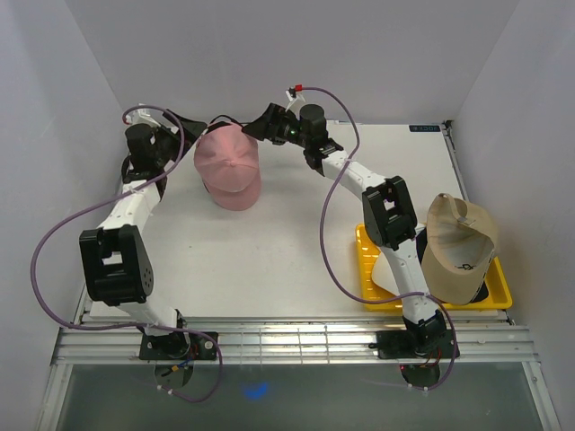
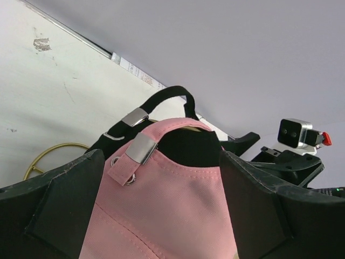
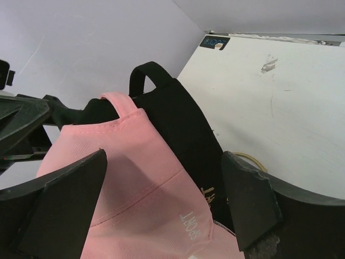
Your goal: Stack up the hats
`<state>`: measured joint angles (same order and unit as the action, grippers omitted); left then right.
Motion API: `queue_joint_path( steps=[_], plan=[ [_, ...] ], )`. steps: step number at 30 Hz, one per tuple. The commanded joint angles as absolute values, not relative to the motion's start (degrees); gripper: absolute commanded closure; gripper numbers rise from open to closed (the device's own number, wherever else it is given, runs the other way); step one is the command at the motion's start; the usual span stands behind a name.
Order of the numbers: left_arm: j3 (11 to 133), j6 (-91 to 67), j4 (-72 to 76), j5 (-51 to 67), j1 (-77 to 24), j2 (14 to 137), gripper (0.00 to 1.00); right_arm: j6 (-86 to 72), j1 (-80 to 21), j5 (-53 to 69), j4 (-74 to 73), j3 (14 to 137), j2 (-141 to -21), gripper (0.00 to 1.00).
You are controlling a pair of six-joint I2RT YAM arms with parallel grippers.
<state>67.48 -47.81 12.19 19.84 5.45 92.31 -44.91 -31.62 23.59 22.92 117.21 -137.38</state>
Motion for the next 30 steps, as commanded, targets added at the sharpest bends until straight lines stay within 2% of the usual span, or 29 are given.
queue_joint_path(
  steps=[1, 14, 26, 30],
  plan=[
    [69.78, -45.97, 12.83, 21.88, 5.54, 94.04, 0.02, -45.70, -31.47, 25.58, 27.25, 119.79, -138.69, 0.09],
    [74.87, -45.44, 7.12, 21.27, 4.75, 101.60, 0.02, -48.07, -31.82, 28.30, 24.96, 128.49, -145.45, 0.08],
    [79.45, -46.41, -3.07, 16.44, 2.38, 106.61, 0.03, -48.08, -32.61, 28.57, 24.18, 125.86, -145.72, 0.00],
    [82.00, -46.93, -7.90, 15.38, 1.41, 109.85, 0.05, -47.90, -32.78, 28.13, 21.37, 126.83, -146.16, 0.01]
  ],
)
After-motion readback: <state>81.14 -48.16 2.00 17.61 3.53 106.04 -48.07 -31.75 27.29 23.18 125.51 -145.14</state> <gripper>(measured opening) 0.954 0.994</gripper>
